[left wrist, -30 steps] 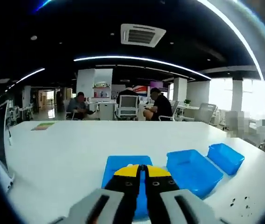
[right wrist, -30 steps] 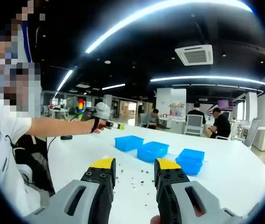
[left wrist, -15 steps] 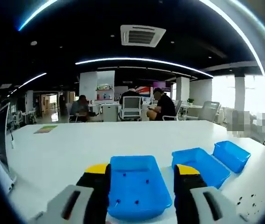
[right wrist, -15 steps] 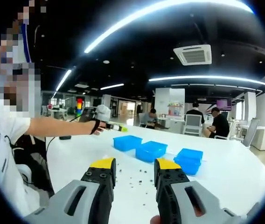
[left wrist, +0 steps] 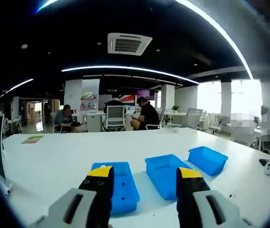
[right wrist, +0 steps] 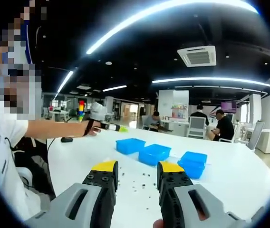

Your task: Pick up the resistors one by one and place each resistor into its matching bin, sorting the parts by color and model until every resistor is separated into the correct bin for its type

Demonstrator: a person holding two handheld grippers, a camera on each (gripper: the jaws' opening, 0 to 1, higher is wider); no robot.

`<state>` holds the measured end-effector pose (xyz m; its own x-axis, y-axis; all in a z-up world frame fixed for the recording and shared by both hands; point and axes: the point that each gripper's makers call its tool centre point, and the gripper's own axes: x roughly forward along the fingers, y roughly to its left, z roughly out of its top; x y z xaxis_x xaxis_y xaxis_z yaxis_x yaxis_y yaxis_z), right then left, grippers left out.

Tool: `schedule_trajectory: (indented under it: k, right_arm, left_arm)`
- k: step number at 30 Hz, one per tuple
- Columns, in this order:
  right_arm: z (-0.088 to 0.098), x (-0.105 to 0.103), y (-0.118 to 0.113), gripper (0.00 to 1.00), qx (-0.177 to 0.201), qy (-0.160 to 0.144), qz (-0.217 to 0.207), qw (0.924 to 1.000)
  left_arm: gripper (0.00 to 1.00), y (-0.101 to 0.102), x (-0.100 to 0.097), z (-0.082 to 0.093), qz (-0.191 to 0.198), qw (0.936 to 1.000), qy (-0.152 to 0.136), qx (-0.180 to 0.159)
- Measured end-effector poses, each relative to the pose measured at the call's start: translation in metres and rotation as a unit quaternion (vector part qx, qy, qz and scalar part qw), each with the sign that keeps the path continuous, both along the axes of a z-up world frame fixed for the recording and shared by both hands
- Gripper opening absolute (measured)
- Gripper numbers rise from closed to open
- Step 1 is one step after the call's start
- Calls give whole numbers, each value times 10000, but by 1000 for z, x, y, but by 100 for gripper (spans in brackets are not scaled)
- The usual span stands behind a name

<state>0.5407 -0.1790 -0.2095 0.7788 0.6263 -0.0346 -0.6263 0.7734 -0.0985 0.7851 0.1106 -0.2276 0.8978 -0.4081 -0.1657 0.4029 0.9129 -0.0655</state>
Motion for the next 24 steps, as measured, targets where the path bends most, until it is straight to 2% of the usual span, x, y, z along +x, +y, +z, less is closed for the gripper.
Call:
schedule_trajectory:
  k: [3, 5, 9, 13, 16, 20, 24]
  right_arm:
    - [1, 0, 0, 35, 7, -7, 0, 10000]
    - [1, 0, -1, 35, 3, 0, -7, 10000]
    - [0, 0, 1, 35, -6, 17, 8, 10000]
    - [0, 0, 3, 35, -19, 24, 24, 10000]
    - [0, -1, 4, 35, -25, 25, 35, 10000]
    - [0, -1, 3, 35, -19, 25, 20, 10000]
    - [1, 0, 2, 35, -19, 30, 22, 10000]
  left_arm:
    - [53, -11, -34, 16, -415, 9982, -82, -431]
    - [52, -12, -49, 21, -562, 9971, -108, -510]
    - [50, -19, -93, 23, -920, 9943, -192, -497]
    - [49, -24, -124, 22, -1308, 9897, -238, -534]
    - [48, -24, -154, 20, -1604, 9855, -477, -292]
    - [48, -23, -182, 18, -1828, 9806, -592, -396]
    - [47, -24, -200, 13, -1952, 9776, -704, -344]
